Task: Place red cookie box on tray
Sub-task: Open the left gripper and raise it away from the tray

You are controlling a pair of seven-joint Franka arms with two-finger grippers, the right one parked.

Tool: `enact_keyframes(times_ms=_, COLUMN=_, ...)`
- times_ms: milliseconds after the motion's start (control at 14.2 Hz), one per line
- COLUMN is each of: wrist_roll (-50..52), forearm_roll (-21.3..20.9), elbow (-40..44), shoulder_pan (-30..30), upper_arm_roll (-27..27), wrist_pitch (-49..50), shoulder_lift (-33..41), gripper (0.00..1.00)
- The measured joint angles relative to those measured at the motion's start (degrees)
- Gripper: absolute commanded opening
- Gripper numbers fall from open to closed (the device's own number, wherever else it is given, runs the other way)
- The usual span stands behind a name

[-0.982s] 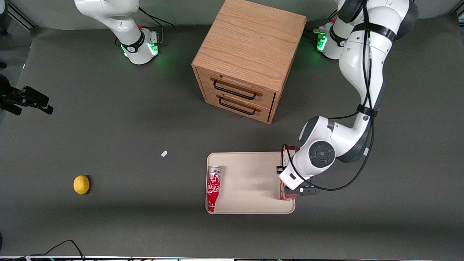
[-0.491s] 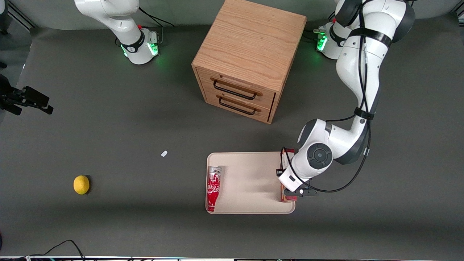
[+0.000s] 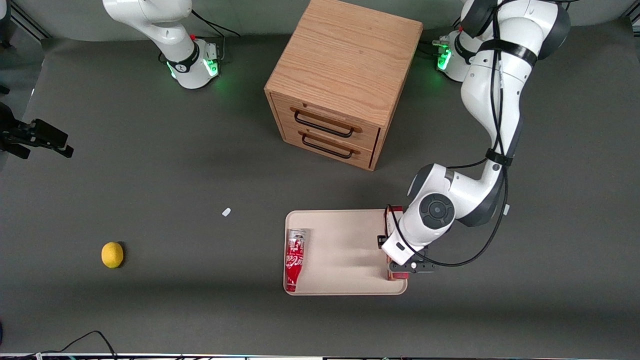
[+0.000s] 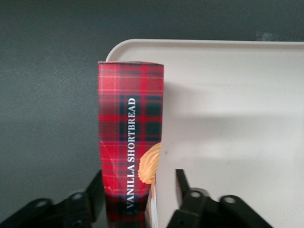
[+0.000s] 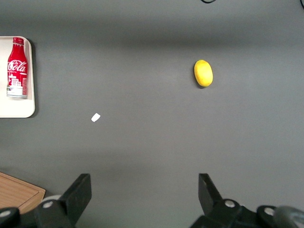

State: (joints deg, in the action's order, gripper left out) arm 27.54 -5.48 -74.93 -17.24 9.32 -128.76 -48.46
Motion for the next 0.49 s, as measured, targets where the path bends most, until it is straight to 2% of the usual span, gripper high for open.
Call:
enact_keyframes(times_ms=281, wrist_roll=0.4, forearm_roll=0.0, elbow=0.5, shoulder_pan=0.3, upper_arm_roll=-0.4, wrist_pitch=-0.4, shoulder_lift=1.1, gripper=1.00)
enact_keyframes(times_ms=491, wrist_roll=0.4, forearm_roll=0.0, elbow=-2.5, shoulder_pan=2.4, upper_arm_roll=-0.8, wrist_pitch=0.1, shoulder_lift=6.9, gripper=1.00)
